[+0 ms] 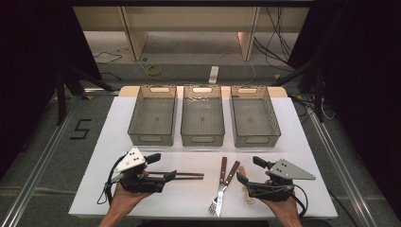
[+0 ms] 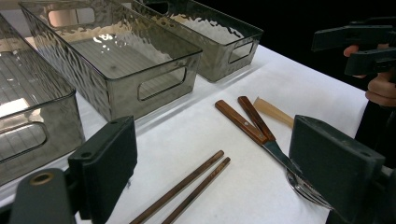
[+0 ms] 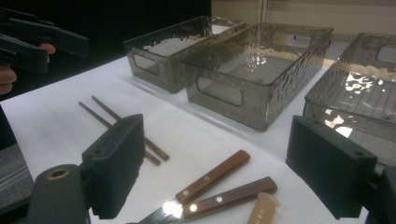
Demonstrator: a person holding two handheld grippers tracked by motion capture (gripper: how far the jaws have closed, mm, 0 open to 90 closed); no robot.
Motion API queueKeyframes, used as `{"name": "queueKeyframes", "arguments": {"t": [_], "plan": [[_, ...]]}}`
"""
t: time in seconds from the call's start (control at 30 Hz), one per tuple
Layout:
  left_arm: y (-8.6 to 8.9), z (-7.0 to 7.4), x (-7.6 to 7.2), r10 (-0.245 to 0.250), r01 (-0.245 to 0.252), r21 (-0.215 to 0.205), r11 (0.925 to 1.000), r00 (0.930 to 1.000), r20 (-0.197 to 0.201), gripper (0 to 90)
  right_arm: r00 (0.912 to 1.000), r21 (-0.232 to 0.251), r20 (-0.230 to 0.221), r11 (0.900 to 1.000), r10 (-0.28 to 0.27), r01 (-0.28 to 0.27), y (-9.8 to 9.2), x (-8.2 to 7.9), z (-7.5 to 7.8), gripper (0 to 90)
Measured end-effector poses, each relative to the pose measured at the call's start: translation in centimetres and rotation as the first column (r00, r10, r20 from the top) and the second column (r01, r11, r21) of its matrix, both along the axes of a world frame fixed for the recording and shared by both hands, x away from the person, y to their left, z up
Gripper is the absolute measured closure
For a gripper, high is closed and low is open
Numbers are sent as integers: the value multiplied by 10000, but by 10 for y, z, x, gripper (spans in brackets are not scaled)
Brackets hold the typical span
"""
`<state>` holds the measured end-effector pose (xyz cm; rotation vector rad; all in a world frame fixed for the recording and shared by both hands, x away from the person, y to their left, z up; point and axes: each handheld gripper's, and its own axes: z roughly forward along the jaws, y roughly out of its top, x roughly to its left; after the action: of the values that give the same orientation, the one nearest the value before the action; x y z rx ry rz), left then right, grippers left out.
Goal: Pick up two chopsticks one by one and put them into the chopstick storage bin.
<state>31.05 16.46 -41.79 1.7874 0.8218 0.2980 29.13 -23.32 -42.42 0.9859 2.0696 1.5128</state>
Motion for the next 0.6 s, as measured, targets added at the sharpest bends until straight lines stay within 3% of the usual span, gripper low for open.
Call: {"name": "queueKeyframes", "arguments": {"t": [0.43,0.6], "plan": [[-1,1,2,41,-40,198,9998,10000,-35,149,10000,66,97,10000,-6,5,-1,0,2,209],[-2,5,6,-76,92,705,9975,9997,-234,155,9999,72,63,9999,90,-91,-1,-1,3,211]]}}
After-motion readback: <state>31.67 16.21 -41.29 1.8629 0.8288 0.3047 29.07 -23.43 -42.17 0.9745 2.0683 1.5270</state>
